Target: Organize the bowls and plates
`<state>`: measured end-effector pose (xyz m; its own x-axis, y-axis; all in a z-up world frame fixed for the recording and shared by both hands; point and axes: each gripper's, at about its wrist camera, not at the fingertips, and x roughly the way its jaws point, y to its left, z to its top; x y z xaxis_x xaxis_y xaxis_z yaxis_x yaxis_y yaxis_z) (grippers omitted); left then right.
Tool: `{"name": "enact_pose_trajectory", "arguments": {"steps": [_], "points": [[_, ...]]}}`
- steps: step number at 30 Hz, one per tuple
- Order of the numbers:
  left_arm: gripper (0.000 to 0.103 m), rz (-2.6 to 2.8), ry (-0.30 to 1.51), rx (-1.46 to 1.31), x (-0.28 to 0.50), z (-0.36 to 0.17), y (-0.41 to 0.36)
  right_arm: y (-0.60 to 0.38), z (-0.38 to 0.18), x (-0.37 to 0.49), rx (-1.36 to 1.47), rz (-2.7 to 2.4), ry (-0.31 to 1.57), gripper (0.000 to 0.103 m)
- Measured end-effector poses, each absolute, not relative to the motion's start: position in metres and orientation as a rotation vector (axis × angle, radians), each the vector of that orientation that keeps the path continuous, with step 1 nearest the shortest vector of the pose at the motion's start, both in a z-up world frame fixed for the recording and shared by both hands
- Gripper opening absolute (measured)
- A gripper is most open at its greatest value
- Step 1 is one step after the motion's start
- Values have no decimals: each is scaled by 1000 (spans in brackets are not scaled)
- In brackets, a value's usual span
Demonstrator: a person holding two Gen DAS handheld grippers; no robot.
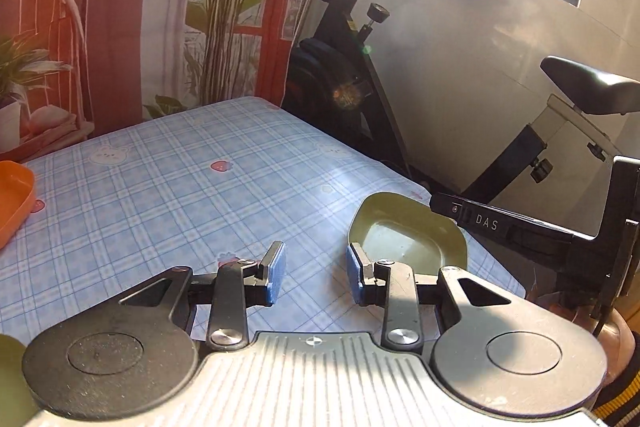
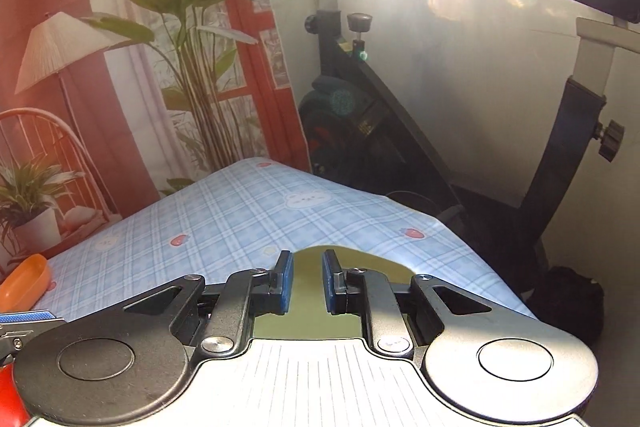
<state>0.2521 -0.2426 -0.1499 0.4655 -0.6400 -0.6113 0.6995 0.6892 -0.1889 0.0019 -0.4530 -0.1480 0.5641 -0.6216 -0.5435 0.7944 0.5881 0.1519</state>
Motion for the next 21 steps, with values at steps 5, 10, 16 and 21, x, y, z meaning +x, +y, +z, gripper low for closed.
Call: {"name": "enact_pose_trajectory", "arguments": {"steps": [5, 10, 16, 21], "points": [[35, -850, 776, 69, 264, -173, -275, -480, -164, -20, 411, -951, 473, 16], [35, -844, 817, 85, 275, -192, -298, -494, -181, -33, 439, -987, 494, 16], [35, -833, 862, 89, 286, -209, -316, -501, -194, -32, 468, -982, 517, 16], [35, -830, 896, 103, 291, -220, -324, -506, -201, -31, 494, -976, 531, 16]]}}
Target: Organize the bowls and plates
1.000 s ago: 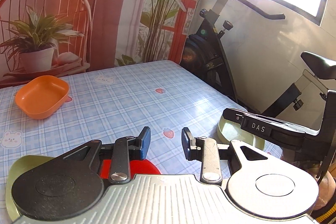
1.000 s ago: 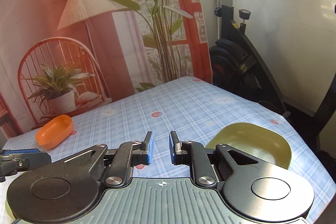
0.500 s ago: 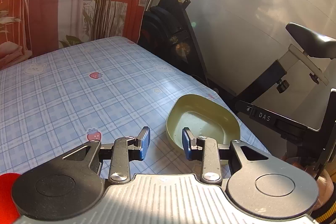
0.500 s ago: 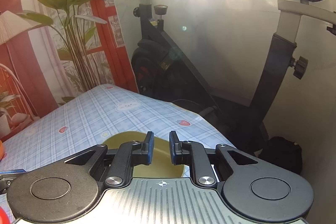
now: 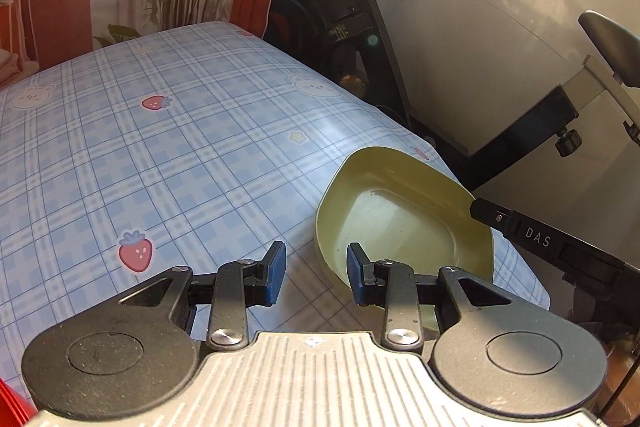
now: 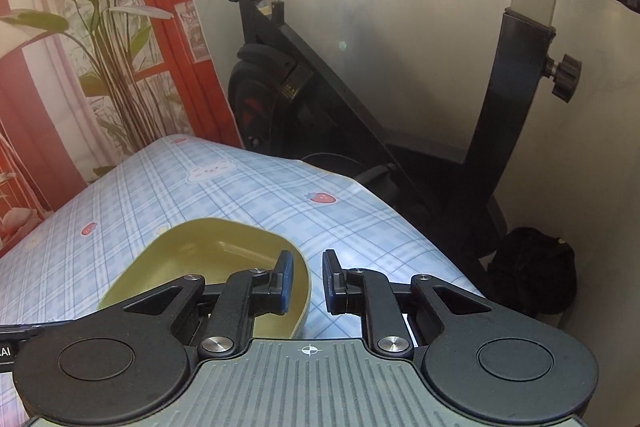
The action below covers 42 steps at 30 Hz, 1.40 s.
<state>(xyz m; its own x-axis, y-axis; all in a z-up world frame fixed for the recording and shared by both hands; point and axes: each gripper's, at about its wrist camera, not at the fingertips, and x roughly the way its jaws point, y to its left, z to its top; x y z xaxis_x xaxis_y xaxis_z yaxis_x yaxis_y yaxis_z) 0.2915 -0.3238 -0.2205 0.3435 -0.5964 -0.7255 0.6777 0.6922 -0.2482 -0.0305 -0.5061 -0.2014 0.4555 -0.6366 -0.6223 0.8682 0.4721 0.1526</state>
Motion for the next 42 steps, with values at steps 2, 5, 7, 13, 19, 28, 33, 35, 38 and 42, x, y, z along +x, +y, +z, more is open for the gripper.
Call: {"name": "enact_pose_trajectory", "arguments": {"steps": [2, 5, 7, 13, 19, 28, 33, 35, 38, 42], "points": [[35, -831, 911, 102, 293, -223, -324, -507, -204, -30, 505, -972, 535, 14], [35, -848, 914, 96, 293, -227, -324, -506, -206, -30, 510, -958, 539, 9], [32, -865, 917, 96, 291, -230, -326, -505, -206, -30, 511, -956, 542, 8], [20, -886, 887, 115, 283, -226, -326, -500, -200, -29, 506, -943, 539, 7], [20, -869, 860, 88, 280, -208, -307, -488, -181, -22, 485, -914, 519, 7], [20, -784, 804, 3, 271, -176, -245, -451, -144, 10, 441, -803, 490, 7], [20, -745, 775, -40, 268, -157, -207, -423, -124, 35, 411, -735, 479, 7], [20, -728, 749, -42, 264, -149, -190, -409, -115, 46, 393, -701, 476, 7], [20, -694, 720, -70, 258, -139, -160, -387, -108, 64, 373, -648, 485, 7], [20, -636, 717, -87, 252, -131, -121, -358, -103, 91, 348, -577, 510, 7]]}}
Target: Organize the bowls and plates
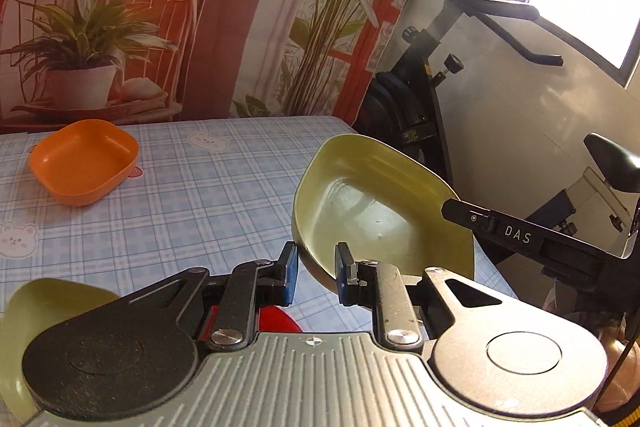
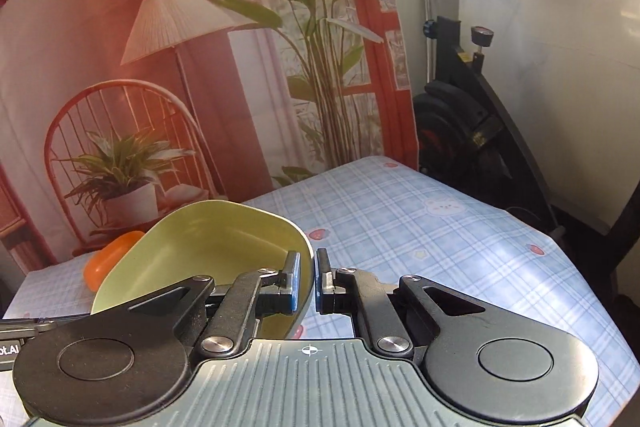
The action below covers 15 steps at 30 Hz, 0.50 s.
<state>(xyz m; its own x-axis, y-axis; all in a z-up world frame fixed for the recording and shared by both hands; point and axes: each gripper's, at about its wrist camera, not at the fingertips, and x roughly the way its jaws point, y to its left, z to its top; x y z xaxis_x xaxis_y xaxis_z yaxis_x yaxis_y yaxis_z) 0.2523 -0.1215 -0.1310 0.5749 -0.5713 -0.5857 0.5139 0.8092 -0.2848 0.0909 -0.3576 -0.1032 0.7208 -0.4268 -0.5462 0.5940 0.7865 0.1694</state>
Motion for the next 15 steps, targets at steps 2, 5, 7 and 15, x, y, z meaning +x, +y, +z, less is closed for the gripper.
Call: {"name": "enact_pose_trajectory", "arguments": {"steps": [2, 5, 7, 15], "points": [[20, -617, 717, -91, 251, -127, -101, -339, -101, 106, 321, -539, 529, 7], [20, -576, 706, -121, 251, -122, -69, -311, -101, 127, 293, -485, 560, 7], [20, -555, 703, -156, 251, -119, -48, -297, -103, 137, 277, -459, 573, 7], [20, -444, 691, -245, 245, -117, 17, -233, -109, 192, 212, -304, 635, 7]]}}
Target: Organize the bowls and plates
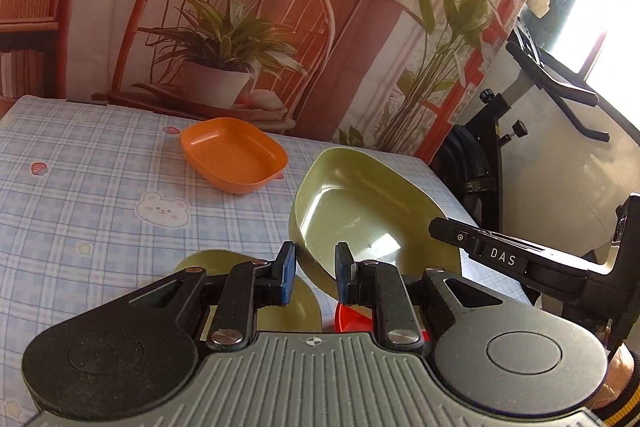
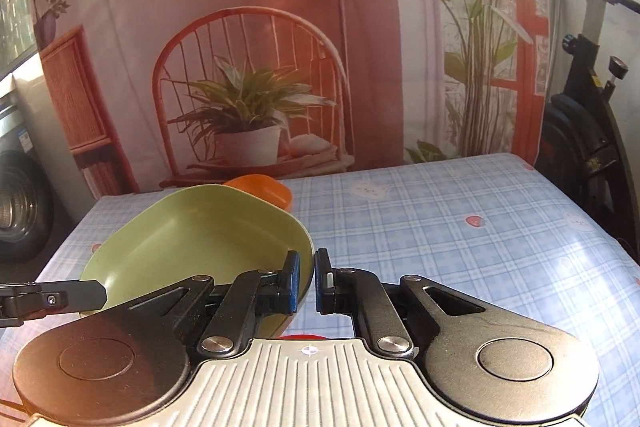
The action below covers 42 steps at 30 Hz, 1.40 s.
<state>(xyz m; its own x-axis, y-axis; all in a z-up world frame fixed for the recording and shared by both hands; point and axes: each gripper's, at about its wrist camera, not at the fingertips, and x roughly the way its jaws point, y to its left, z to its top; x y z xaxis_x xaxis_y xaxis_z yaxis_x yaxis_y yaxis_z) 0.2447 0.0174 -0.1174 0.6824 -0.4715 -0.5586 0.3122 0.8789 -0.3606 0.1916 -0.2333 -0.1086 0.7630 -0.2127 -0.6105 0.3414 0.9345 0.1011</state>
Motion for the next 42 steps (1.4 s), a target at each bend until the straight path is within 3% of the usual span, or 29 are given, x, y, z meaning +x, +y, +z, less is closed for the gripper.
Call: {"name": "enact_pose_trajectory", "arguments": {"steps": [13, 29, 42], "points": [[21, -308, 687, -264, 236, -123, 85, -171, -122, 250, 134, -150, 687, 7], [21, -328, 861, -241, 235, -184, 72, -176, -173, 241, 126, -172, 834, 7], [21, -320, 900, -253, 238, -197, 70, -179, -188, 244, 128, -170, 882, 7]]}}
